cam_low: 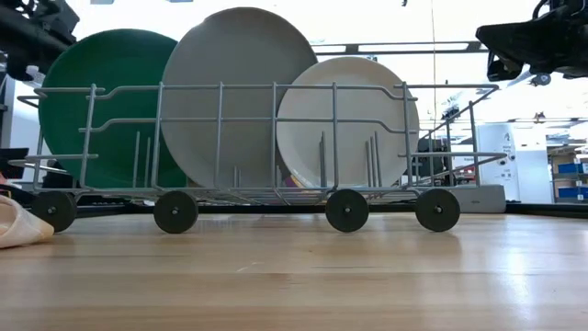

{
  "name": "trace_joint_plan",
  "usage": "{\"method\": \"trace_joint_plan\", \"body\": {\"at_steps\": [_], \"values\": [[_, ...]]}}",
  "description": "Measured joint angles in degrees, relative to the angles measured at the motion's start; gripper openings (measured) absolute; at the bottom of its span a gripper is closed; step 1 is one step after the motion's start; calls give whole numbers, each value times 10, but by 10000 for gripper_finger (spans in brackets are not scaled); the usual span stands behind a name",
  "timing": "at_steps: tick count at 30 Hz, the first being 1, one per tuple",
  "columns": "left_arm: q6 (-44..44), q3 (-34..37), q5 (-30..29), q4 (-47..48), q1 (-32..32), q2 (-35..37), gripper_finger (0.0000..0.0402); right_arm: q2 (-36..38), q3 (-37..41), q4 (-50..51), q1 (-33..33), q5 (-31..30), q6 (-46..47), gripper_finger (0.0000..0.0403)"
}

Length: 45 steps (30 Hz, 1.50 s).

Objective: Sort dishes
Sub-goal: Return to Home Position

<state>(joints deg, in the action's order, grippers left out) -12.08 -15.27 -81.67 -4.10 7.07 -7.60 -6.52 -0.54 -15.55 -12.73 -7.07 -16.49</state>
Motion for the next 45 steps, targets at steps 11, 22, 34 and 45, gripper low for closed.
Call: {"method": "trace_joint_plan", "body": {"at_steps": [11, 22, 34, 45], "values": [[-49, 1, 326, -23, 287, -38, 0, 0, 0, 4, 0, -5, 0, 0], [-15, 1, 499, -102, 488, -195, 0, 0, 0, 4, 0, -5, 0, 0], [-39, 1, 436, -171, 481, -261, 0, 0, -1, 4, 0, -5, -19, 0], [23, 1, 436, -169, 480, -264, 0, -1, -1, 30, 0, -5, 48, 0]]}}
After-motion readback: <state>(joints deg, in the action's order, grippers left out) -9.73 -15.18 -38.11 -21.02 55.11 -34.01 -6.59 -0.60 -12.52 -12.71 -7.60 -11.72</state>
